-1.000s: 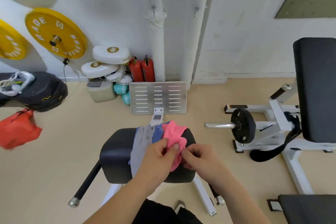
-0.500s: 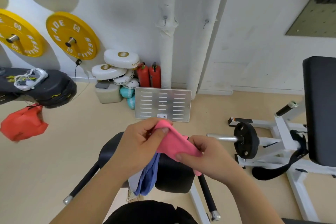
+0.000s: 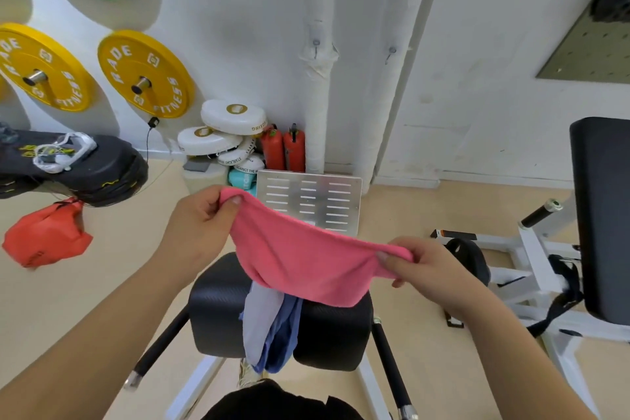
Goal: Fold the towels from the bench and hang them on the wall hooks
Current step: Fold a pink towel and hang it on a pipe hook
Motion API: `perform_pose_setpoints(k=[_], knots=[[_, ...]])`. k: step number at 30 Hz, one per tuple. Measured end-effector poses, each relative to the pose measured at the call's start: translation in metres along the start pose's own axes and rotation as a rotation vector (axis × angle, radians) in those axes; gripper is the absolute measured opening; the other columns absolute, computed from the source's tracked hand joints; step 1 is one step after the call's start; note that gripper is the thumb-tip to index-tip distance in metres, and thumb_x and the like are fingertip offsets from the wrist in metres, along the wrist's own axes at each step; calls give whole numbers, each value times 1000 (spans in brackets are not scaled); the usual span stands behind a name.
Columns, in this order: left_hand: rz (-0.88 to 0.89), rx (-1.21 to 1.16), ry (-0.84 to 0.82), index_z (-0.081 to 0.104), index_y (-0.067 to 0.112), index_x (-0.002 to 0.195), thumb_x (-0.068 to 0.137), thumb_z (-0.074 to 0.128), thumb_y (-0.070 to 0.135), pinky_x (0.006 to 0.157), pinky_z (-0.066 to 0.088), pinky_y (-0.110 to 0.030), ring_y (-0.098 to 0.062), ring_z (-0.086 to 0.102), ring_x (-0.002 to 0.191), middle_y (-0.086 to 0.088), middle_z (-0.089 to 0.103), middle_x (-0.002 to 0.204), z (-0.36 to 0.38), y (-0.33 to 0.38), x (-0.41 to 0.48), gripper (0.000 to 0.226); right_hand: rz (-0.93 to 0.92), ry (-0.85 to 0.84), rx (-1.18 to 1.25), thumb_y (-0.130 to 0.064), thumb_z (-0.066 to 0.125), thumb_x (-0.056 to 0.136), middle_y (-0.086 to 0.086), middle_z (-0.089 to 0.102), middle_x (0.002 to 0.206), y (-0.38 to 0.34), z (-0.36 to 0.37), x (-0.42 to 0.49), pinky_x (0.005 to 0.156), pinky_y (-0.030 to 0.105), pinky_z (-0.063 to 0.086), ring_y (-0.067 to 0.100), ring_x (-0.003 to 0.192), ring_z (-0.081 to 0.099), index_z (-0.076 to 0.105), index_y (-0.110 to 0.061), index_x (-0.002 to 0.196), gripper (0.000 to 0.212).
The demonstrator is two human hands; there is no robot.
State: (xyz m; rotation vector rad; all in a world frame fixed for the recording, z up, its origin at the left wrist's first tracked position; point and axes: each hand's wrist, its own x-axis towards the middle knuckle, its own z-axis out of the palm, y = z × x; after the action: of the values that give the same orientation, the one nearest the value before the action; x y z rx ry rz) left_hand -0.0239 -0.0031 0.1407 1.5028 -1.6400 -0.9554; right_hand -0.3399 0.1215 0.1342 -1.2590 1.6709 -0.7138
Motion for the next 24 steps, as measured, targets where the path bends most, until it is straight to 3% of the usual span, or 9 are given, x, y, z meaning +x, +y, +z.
perform_pose_setpoints(k=[3,7,9,11,14,20,22,24], knots=[[-56,1,-1,75,28,100,101,60,21,84,60,-43,-25,69,89,-1,74,90,-7,11,31,17,-7,167,6,-20,64,98,14,75,92,-24,-10,26,70,39,65,27,77,71,81,-22,93,18],[-80,-196,30,75,27,95,101,57,12,88,62,-50,-30,71,89,-21,74,101,-24,43,67,25,-95,331,193,-13,70,93,6,80,93,-71,-25,57,79,48,65,33,94,75,82,-31,92,22],[-7,-226,65,74,24,98,102,55,10,88,63,-38,-31,73,93,-17,75,100,-35,62,77,25,-176,394,241,-8,70,91,6,80,89,-96,-31,66,87,53,62,35,93,75,83,-32,89,27],[57,-265,100,73,25,99,103,53,8,78,61,-19,-25,74,92,-2,76,93,-47,80,81,26,-243,458,284,-3,69,88,5,80,86,-117,-36,67,89,54,61,35,92,75,83,-31,87,31],[136,-260,156,70,36,93,103,52,7,82,59,-17,-11,73,87,13,75,86,-66,91,78,36,-322,507,283,0,69,85,1,80,83,-137,-40,57,89,51,61,31,89,75,83,-31,84,35],[144,-208,211,69,38,96,104,49,9,80,58,-15,-12,75,91,10,75,97,-83,68,34,36,-364,394,185,-3,74,85,-6,78,76,-126,-25,25,72,26,53,9,72,70,81,-31,82,29],[100,-175,198,70,34,98,104,49,10,80,58,-15,-12,75,91,5,75,100,-83,47,12,32,-329,285,134,-10,79,85,-2,78,76,-108,-13,17,69,28,51,12,71,68,82,-33,82,23],[27,-117,184,71,26,104,105,49,13,87,59,-25,-12,76,91,1,75,102,-83,17,-8,26,-269,185,63,-20,81,85,6,77,78,-84,3,9,70,39,53,23,75,68,82,-33,83,13]])
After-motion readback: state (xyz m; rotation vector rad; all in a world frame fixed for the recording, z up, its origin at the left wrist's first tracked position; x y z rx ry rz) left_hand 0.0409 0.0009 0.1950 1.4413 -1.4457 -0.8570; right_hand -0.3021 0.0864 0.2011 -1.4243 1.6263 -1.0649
